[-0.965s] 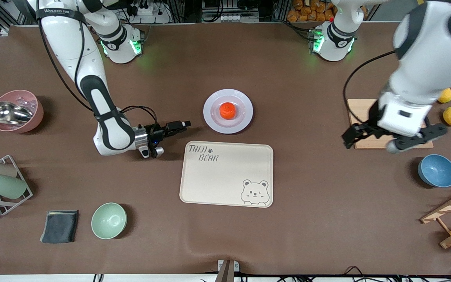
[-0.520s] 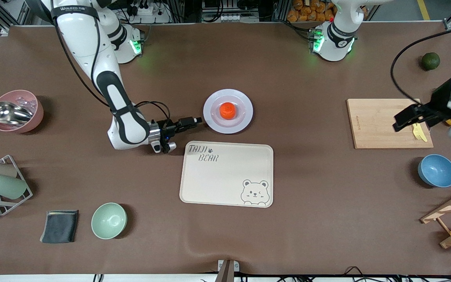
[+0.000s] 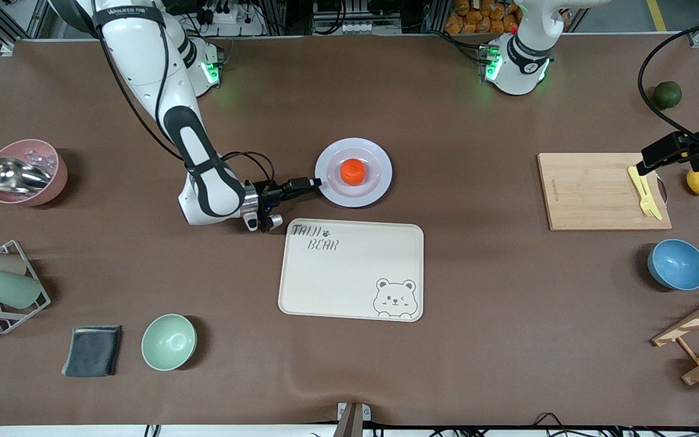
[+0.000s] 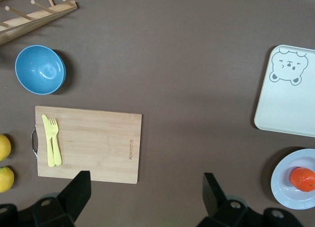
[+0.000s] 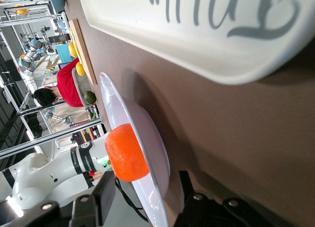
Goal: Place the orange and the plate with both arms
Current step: 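Grip the plate rim with the right gripper and lift it slightly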
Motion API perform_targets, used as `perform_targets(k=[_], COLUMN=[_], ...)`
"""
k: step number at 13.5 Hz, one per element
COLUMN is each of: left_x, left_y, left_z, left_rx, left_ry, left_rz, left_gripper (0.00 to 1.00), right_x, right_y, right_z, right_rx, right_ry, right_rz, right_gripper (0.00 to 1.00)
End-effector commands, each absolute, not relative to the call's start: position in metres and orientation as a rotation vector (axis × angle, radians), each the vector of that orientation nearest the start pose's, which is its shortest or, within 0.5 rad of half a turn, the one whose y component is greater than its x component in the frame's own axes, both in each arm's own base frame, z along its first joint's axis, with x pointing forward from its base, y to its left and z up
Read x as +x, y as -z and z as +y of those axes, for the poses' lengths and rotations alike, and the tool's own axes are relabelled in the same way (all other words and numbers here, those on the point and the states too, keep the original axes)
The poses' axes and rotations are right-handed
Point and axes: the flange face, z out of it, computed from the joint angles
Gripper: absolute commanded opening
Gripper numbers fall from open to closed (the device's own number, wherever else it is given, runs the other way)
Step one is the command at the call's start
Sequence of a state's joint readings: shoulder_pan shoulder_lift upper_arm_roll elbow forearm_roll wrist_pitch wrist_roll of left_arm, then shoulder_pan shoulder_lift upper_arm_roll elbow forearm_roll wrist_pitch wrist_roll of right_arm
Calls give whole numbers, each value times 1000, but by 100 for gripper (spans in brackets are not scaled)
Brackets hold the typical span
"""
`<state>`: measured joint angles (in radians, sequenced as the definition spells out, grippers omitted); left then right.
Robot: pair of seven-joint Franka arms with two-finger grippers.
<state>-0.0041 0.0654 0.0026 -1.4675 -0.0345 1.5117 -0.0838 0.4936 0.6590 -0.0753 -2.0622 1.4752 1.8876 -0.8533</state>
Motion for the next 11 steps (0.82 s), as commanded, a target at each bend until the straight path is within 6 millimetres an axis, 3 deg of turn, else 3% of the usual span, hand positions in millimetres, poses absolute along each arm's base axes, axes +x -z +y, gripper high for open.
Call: perform_targets(k=[1,4,6,7,11], left_x=[561,561,558,555,555], left_y=[-639,-638,-638,-637,-634], left_z=[-7,-14,-14,-13,-13], left_rx=[-3186,-3184,-3177,-3176,-3176], left_ry=[-37,-40,-39,-46,-51], left_rz=[-103,-84,-82,-84,-85], left_gripper=[100,100,100,100,100], right_x=[450,442,442,442,446], right_y=[-105,-101,-102,-103,-107], right_z=[286,287,286,287,285], right_rx=[-1967,-1962,-1957,-1958,-1948], right_ry=[-401,-414,-400,-396,-390], right_rz=[-116,-106,-125,-127,-122], right_gripper=[48,27,5,0,0])
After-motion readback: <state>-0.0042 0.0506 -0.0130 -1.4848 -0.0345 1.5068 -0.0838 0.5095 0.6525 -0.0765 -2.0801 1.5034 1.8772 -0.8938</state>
